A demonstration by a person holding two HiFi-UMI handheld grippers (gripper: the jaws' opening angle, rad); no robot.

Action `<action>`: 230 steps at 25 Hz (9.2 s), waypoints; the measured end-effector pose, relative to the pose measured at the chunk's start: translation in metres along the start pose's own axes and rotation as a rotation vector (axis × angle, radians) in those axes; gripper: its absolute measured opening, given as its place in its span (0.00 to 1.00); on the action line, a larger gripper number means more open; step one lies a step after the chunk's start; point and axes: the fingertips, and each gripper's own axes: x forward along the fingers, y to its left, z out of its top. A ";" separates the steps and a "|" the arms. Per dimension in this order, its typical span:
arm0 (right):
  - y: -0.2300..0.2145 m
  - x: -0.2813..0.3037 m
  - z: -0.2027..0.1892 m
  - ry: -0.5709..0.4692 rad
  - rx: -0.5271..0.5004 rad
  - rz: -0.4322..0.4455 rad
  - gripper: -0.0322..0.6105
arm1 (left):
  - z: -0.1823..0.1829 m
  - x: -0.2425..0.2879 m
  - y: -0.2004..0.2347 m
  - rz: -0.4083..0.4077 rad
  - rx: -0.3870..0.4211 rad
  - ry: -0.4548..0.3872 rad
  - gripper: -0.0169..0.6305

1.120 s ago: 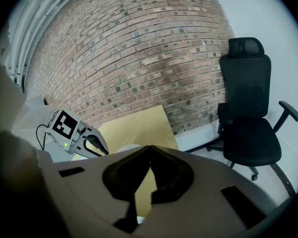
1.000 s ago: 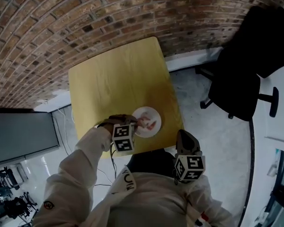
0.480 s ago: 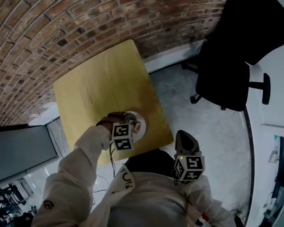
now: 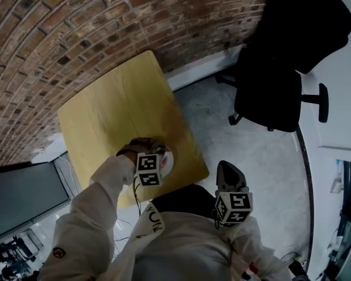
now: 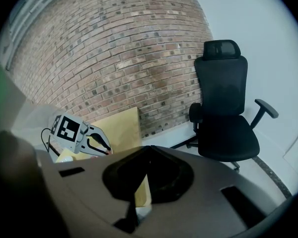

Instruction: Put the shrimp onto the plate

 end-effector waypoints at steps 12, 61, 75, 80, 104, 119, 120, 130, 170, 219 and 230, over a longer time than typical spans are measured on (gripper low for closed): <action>0.007 -0.001 -0.007 0.012 -0.002 -0.008 0.09 | -0.005 0.000 -0.011 -0.003 0.004 -0.024 0.15; 0.289 0.026 -0.037 0.080 -0.355 0.486 0.09 | -0.186 -0.159 -0.147 0.567 -1.159 -0.178 0.05; 0.352 0.022 -0.056 0.096 -0.414 0.499 0.09 | -0.223 -0.167 -0.196 0.602 -1.289 -0.212 0.04; 0.351 0.018 -0.056 0.086 -0.427 0.474 0.09 | -0.223 -0.161 -0.200 0.570 -1.313 -0.226 0.05; 0.295 0.009 -0.057 0.103 -0.374 0.354 0.09 | -0.225 -0.104 -0.175 0.373 -1.210 -0.138 0.32; 0.278 0.030 -0.051 0.122 -0.339 0.343 0.09 | -0.224 -0.078 -0.169 0.212 -1.312 -0.098 0.38; 0.277 0.032 -0.051 0.124 -0.336 0.344 0.09 | -0.224 -0.077 -0.170 0.199 -1.321 -0.101 0.38; 0.265 0.046 -0.045 0.130 -0.306 0.342 0.09 | -0.223 -0.071 -0.172 0.100 -1.364 -0.062 0.33; 0.226 0.031 -0.039 0.086 -0.234 0.290 0.09 | -0.183 -0.093 -0.147 0.115 -1.264 -0.063 0.27; 0.049 0.028 -0.015 0.074 -0.029 0.133 0.09 | -0.058 -0.024 -0.064 -0.058 -1.090 0.107 0.27; 0.044 0.035 -0.011 0.083 -0.019 0.125 0.09 | -0.050 -0.021 -0.057 -0.096 -1.106 0.082 0.27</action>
